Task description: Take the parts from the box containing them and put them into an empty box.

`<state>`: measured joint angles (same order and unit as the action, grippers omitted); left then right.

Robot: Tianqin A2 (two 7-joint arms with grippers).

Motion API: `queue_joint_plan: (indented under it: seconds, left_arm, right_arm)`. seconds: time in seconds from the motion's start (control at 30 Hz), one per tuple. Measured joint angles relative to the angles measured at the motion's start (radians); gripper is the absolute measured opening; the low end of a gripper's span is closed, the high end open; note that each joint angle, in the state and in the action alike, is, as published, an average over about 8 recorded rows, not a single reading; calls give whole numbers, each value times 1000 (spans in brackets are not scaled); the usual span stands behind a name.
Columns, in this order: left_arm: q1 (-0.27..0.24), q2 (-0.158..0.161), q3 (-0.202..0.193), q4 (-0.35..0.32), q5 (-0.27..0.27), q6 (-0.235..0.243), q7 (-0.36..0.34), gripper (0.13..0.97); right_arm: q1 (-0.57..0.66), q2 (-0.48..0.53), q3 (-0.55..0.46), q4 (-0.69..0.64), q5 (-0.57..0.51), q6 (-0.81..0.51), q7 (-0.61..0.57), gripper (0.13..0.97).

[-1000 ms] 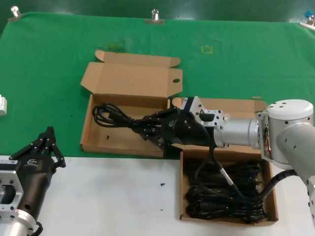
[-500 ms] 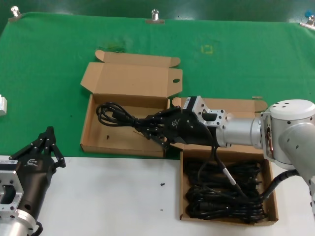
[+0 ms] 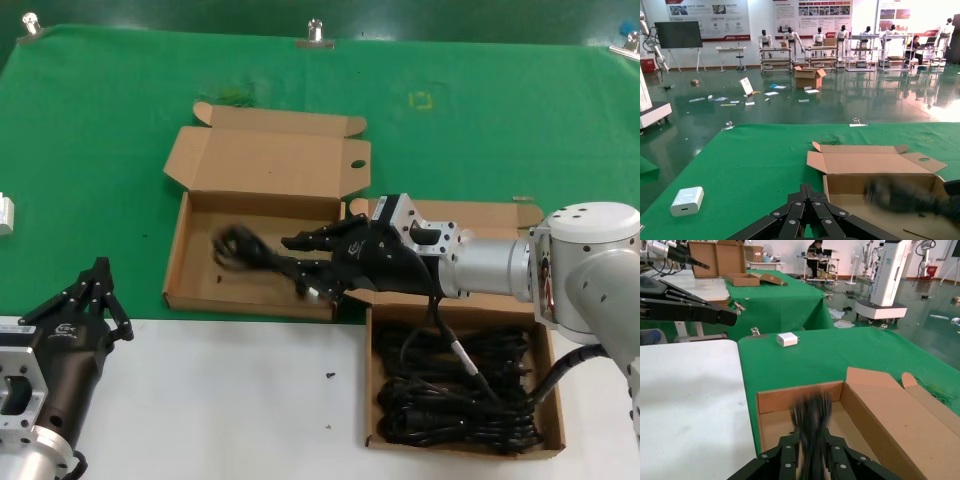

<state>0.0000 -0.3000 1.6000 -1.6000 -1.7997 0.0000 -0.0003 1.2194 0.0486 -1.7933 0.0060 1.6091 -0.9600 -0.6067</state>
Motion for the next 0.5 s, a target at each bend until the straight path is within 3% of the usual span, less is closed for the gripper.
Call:
queue_joint_plan:
  seconds: [0.3,0.5]
  left_arm:
    - [0,0,0,0,0,0,0,139]
    - [0,0,0,0,0,0,0,139]
  right_arm:
    - [0,0,0,0,0,0,0,278]
    - [0,0,0,0,0,0,0,377]
